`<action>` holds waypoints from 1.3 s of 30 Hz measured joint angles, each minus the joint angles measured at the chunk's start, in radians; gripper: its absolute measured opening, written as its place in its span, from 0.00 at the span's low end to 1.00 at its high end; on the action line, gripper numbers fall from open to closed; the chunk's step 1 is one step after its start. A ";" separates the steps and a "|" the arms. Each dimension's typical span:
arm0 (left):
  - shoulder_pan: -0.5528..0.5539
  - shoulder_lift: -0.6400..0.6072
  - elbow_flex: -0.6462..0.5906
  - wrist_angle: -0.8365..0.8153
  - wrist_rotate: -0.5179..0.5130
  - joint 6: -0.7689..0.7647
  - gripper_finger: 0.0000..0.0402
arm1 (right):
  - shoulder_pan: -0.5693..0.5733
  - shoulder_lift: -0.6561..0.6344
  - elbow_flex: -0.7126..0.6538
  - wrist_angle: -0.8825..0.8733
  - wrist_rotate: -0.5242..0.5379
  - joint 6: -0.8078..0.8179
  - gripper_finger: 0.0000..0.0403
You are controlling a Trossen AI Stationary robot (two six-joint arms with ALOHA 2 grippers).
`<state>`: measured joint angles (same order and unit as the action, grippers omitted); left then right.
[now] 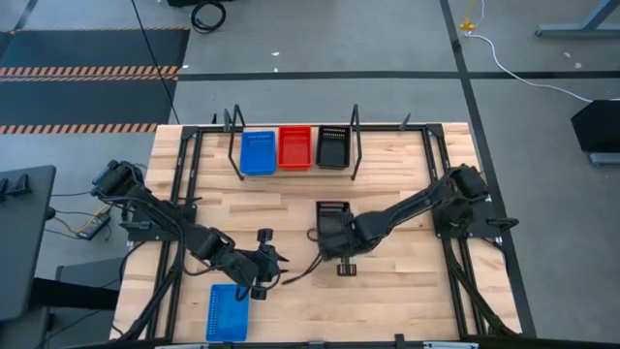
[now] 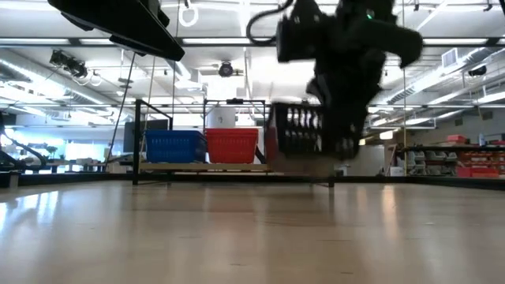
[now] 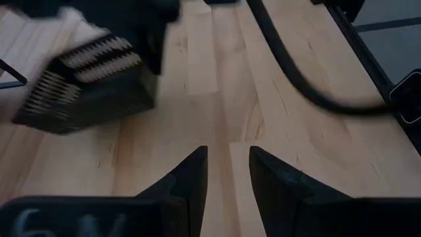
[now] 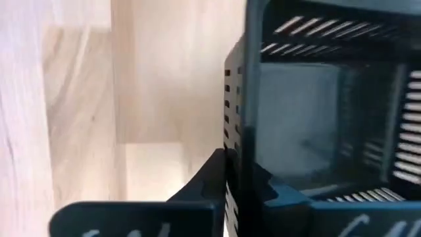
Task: Stack baskets on shelf by color
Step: Stack the black basket on top of the stacked black basket on the shelf
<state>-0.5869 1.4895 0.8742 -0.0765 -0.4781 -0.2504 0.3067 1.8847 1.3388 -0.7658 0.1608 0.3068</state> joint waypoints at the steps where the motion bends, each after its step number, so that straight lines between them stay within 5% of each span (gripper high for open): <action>1: 0.000 0.000 0.000 0.000 0.000 0.000 0.30 | -0.010 -0.020 0.000 0.000 0.007 -0.018 0.05; 15: 0.000 0.000 0.000 0.000 0.000 0.001 0.30 | -0.212 -0.258 0.000 0.044 0.186 -0.306 0.03; 31: 0.001 0.000 0.000 0.009 0.000 0.000 0.30 | -0.476 -0.233 0.001 0.101 0.151 -0.499 0.03; 39: 0.001 0.000 0.000 0.014 0.000 0.000 0.30 | -0.565 -0.233 0.001 0.097 0.044 -0.551 0.04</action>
<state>-0.5858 1.4899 0.8738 -0.0627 -0.4782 -0.2501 -0.2585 1.6516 1.3396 -0.6684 0.2049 -0.2445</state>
